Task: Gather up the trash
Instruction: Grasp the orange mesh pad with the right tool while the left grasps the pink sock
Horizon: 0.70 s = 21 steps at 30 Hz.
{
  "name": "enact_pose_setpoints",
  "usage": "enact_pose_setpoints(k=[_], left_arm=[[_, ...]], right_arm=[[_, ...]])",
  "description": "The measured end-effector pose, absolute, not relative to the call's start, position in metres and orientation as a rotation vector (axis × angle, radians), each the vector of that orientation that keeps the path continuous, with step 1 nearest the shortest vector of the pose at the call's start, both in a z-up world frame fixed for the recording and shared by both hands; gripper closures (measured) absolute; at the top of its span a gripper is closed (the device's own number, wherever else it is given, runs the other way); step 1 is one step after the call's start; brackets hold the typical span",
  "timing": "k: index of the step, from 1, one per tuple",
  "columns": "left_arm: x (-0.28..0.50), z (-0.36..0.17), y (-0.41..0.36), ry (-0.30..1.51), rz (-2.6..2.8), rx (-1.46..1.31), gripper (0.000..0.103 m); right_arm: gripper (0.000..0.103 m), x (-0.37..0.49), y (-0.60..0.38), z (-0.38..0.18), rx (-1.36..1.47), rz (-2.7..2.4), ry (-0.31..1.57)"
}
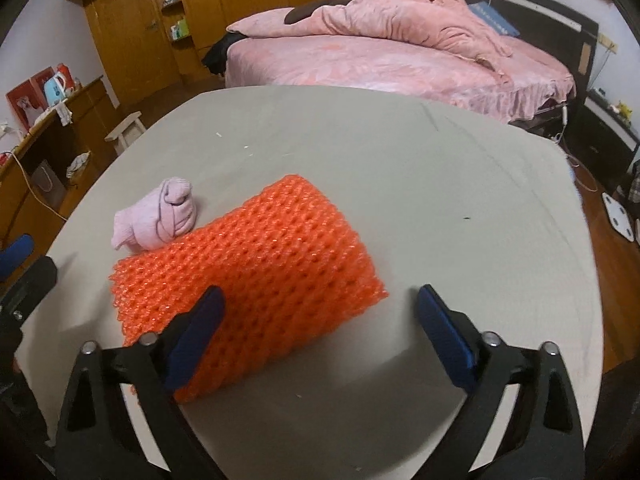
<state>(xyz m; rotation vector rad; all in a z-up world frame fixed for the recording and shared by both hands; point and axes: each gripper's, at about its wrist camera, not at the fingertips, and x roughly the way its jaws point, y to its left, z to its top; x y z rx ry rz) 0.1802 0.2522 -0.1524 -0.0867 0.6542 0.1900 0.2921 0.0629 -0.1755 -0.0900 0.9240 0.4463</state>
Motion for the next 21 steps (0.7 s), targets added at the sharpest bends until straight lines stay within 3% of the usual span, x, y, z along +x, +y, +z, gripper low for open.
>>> enact_pose_setpoints(k=[2,8,12,21], left_arm=[[0.182,-0.153,0.251,0.657,0.189,-0.087,0.006],[0.182,-0.154,0.246,0.667,0.178,-0.088,0.006],[0.184,-0.152,0.242,0.666,0.164,-0.073,0.006],[0.217,-0.155,0.231,0.683,0.124,-0.082,0.006]], right_arm=[[0.034,0.29,0.064,-0.174,-0.084,0.481,0.918],[0.071,0.286,0.068,-0.17,-0.055,0.586,0.916],[0.079,0.283,0.067,-0.164,-0.052,0.624,0.905],[0.08,0.303,0.022,-0.155,0.021,0.572,0.929]])
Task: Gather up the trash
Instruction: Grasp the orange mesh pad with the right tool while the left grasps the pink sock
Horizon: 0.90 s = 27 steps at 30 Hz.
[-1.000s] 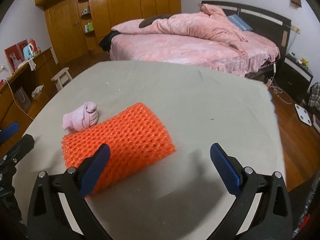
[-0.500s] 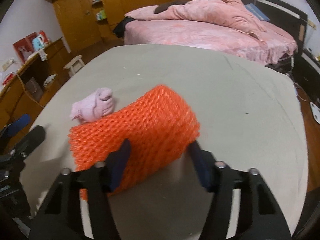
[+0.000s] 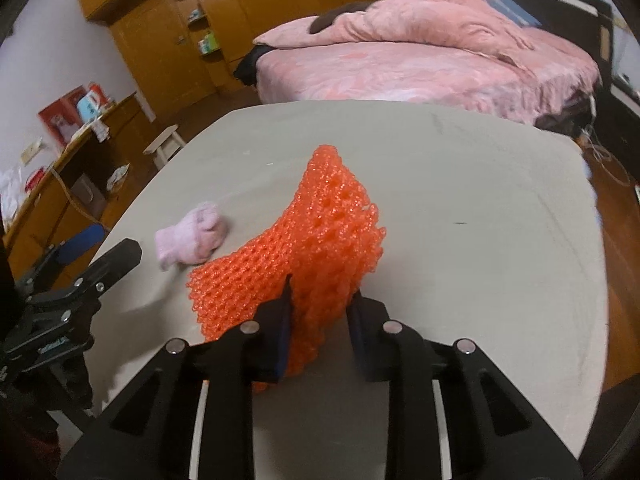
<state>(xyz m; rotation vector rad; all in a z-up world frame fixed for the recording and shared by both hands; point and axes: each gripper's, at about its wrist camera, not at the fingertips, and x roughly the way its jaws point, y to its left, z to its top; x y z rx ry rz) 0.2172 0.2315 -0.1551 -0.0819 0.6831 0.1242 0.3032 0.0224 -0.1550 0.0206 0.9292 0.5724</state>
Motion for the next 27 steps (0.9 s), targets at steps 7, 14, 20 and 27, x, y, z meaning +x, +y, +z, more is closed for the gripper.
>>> enact_pose_setpoints(k=[7,14,20,27], left_arm=[[0.253,-0.174,0.222,0.778,0.074,-0.098,0.015],[0.267,-0.189,0.22,0.866,0.034,-0.101,0.062],[0.252,-0.174,0.212,0.796,0.054,-0.074,0.071],[0.231,-0.149,0.198,0.74,0.059,-0.085,0.072]], right_arm=[[0.08,0.317,-0.004,-0.159,0.037,0.513,0.937],[0.079,0.313,-0.005,-0.161,0.038,0.508,0.926],[0.079,0.303,-0.006,-0.153,0.028,0.511,0.9],[0.079,0.293,-0.012,-0.135,0.037,0.509,0.863]])
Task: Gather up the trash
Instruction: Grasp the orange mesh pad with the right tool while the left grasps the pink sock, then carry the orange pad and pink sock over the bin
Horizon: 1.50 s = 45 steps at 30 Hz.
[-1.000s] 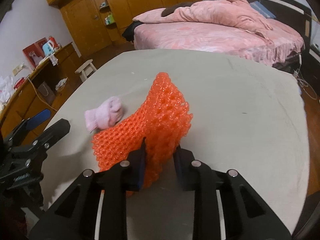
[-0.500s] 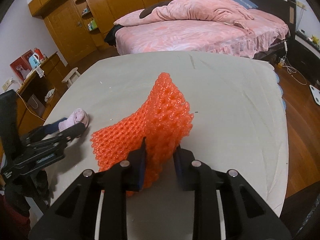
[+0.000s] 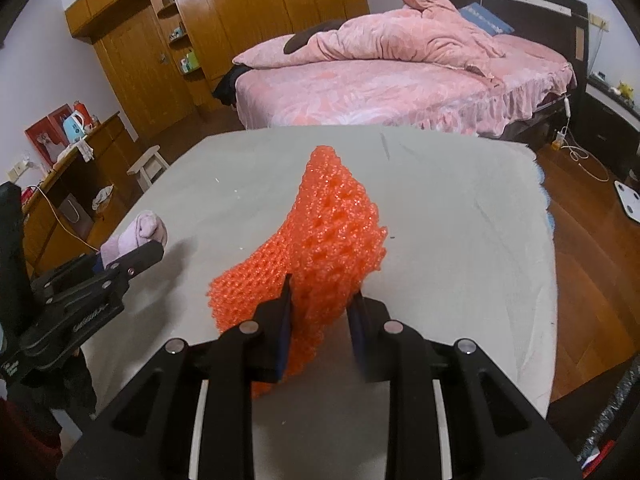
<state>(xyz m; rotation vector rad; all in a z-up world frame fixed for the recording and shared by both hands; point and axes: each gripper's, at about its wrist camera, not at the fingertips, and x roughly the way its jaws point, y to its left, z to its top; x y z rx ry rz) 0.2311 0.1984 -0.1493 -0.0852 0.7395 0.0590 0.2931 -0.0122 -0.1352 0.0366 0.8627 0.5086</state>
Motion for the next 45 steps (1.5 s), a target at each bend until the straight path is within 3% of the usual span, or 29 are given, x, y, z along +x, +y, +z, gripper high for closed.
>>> enact_pose_setpoints(k=[45], left_arm=[[0.116,-0.028,0.063,0.575,-0.093,-0.052,0.072]], right_arm=[[0.079,0.129,-0.148,-0.008,0.085,0.399,0.63]])
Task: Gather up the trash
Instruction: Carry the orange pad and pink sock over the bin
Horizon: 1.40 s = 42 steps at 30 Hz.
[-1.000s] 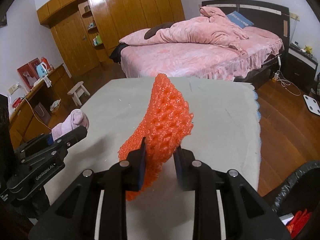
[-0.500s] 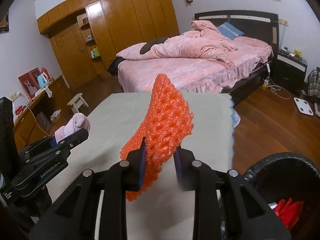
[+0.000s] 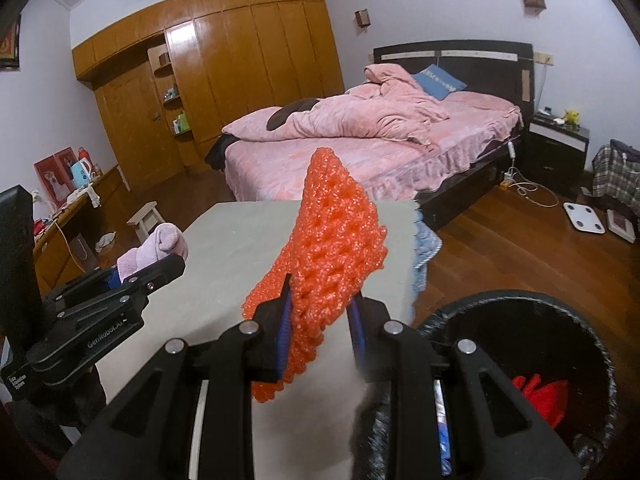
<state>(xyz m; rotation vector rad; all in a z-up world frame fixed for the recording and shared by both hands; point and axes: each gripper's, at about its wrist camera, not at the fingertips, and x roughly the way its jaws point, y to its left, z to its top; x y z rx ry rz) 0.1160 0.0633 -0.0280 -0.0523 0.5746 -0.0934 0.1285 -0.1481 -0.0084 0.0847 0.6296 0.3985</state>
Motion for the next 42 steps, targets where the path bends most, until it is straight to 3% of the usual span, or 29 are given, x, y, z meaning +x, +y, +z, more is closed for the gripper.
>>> enact_pose_setpoints(k=[23,42], left_arm=[[0.08,-0.016,-0.039,0.548,-0.259,0.018,0.072],[0.096,-0.033,-0.125,0.561,-0.406,0.078,0.072]], right_arm=[[0.079,0.067,-0.248,-0.009,0.103,0.209,0.584],[0.079,0.054,-0.325,-0.039,0.137,0.03,0.62]])
